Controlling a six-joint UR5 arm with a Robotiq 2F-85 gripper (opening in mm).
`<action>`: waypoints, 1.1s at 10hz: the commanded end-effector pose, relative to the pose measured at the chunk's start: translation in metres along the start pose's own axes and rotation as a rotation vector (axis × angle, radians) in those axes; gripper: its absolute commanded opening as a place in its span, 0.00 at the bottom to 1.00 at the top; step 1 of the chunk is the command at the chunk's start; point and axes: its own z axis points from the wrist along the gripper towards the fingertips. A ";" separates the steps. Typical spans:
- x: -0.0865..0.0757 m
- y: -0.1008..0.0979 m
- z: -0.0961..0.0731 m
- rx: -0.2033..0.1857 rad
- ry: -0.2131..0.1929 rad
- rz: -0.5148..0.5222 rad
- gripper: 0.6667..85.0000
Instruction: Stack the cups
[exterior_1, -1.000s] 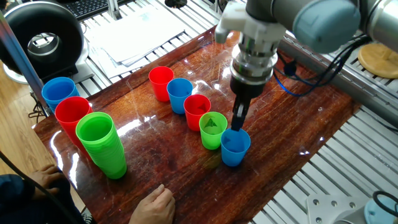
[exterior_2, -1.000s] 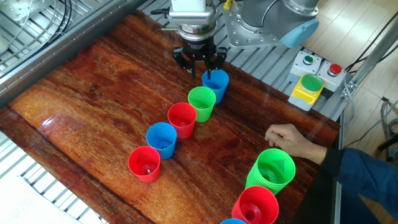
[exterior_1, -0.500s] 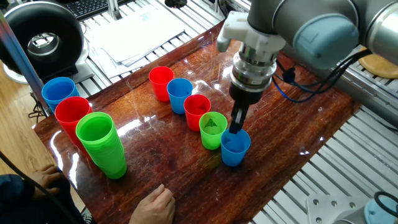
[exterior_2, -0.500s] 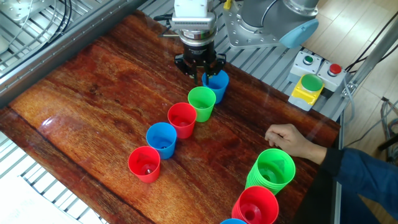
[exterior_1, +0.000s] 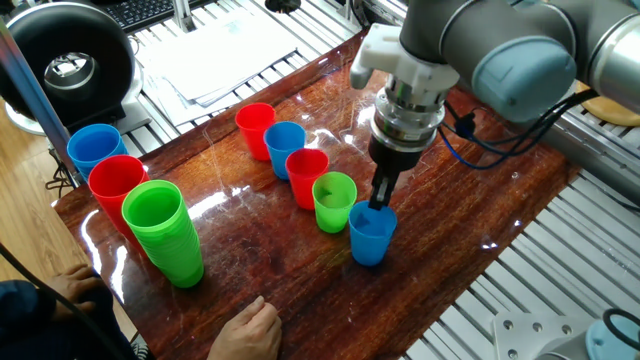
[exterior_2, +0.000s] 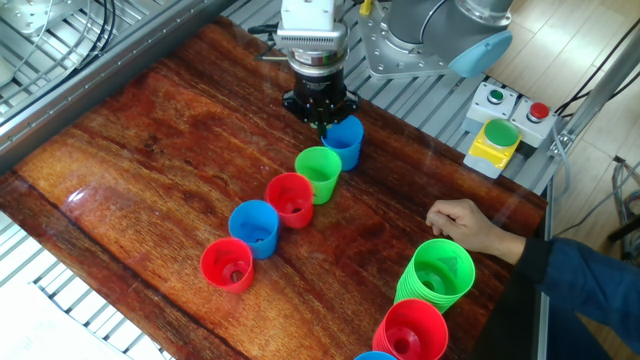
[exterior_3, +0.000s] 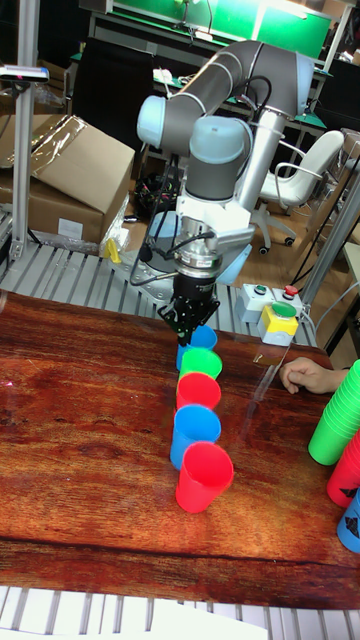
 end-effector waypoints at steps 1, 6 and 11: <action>0.011 0.001 -0.014 -0.004 0.042 0.025 0.01; 0.016 0.029 -0.050 -0.067 0.096 0.066 0.01; 0.001 0.037 -0.114 -0.114 0.201 0.037 0.01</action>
